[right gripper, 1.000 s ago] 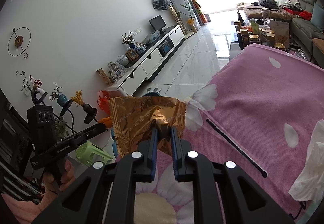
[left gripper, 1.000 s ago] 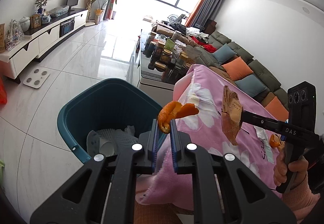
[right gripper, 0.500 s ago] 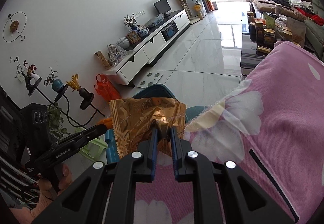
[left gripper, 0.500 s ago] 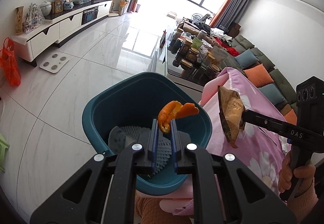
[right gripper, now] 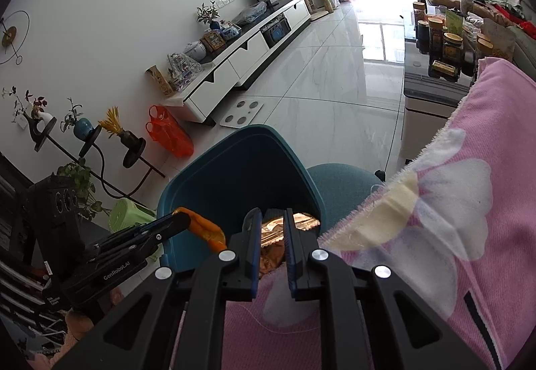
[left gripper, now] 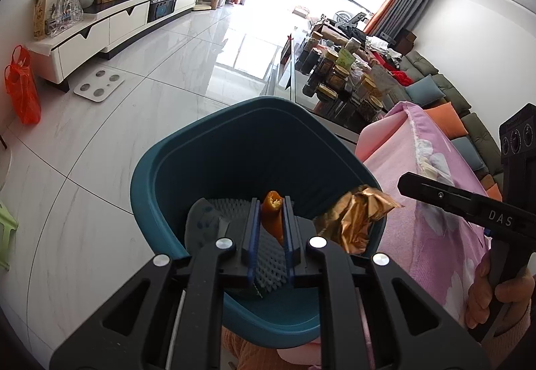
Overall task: Collect trash
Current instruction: 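Open both tools to drop the peel and wrapper into the teal bin, then move both open tools back over the remaining trash on the table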
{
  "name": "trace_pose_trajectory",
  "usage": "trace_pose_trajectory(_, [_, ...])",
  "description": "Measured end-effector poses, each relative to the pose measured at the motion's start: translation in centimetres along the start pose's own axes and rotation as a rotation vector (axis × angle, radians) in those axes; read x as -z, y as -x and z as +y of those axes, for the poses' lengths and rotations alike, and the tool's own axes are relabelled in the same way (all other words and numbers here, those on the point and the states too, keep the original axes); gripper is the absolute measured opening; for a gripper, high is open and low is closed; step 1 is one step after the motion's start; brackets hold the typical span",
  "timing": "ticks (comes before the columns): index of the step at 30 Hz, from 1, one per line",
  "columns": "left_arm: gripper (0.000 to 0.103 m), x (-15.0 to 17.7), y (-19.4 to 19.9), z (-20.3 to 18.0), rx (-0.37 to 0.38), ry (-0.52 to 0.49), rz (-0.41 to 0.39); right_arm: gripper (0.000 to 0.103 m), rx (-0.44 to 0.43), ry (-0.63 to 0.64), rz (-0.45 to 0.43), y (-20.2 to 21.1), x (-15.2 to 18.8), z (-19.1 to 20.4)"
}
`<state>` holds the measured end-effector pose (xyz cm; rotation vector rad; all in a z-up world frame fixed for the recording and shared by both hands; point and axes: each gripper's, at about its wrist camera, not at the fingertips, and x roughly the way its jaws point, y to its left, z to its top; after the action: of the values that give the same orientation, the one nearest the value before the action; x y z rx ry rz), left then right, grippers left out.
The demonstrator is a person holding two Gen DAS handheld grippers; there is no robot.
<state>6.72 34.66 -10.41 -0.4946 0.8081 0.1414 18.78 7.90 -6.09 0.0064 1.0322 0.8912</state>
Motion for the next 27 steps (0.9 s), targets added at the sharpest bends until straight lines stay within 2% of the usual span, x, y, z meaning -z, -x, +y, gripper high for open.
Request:
trace_pose_trajectory(3, [0.017, 0.1, -0.9, -0.1, 0.001, 0.003, 0.007, 0.017, -0.004, 0.006, -0.002, 0.2, 0.0, 0.0])
trace_pose_trajectory(7, [0.017, 0.4, -1.5, -0.3, 0.003, 0.006, 0.014, 0.021, -0.014, -0.006, -0.014, 0.9, 0.5, -0.2])
trace_pose_trajectory(11, [0.017, 0.5, -1.3, -0.6, 0.011, -0.006, 0.006, 0.025, -0.02, -0.014, -0.036, 2.3, 1.1, -0.7])
trace_pose_trajectory(13, [0.02, 0.6, -1.0, -0.8, 0.014, -0.014, 0.001, 0.029, -0.028, -0.017, -0.051, 3.2, 1.4, -1.0])
trace_pose_trajectory(16, [0.023, 0.6, -0.4, -1.5, 0.028, -0.034, -0.013, 0.03, -0.036, -0.012, -0.079, 4.7, 1.8, -1.2])
trace_pose_trajectory(18, [0.027, 0.7, 0.2, -2.1, 0.044, -0.051, -0.026, 0.031, -0.042, -0.005, -0.101, 5.9, 2.2, -1.2])
trace_pose_trajectory(21, [0.032, 0.8, 1.4, -3.6, 0.068, -0.095, -0.054, 0.04, -0.041, 0.001, -0.141, 8.0, 2.9, -1.4])
trace_pose_trajectory(27, [0.038, 1.5, 3.4, -8.4, 0.148, -0.216, -0.094, 0.043, -0.022, -0.007, -0.217, 12.2, 5.1, -2.5])
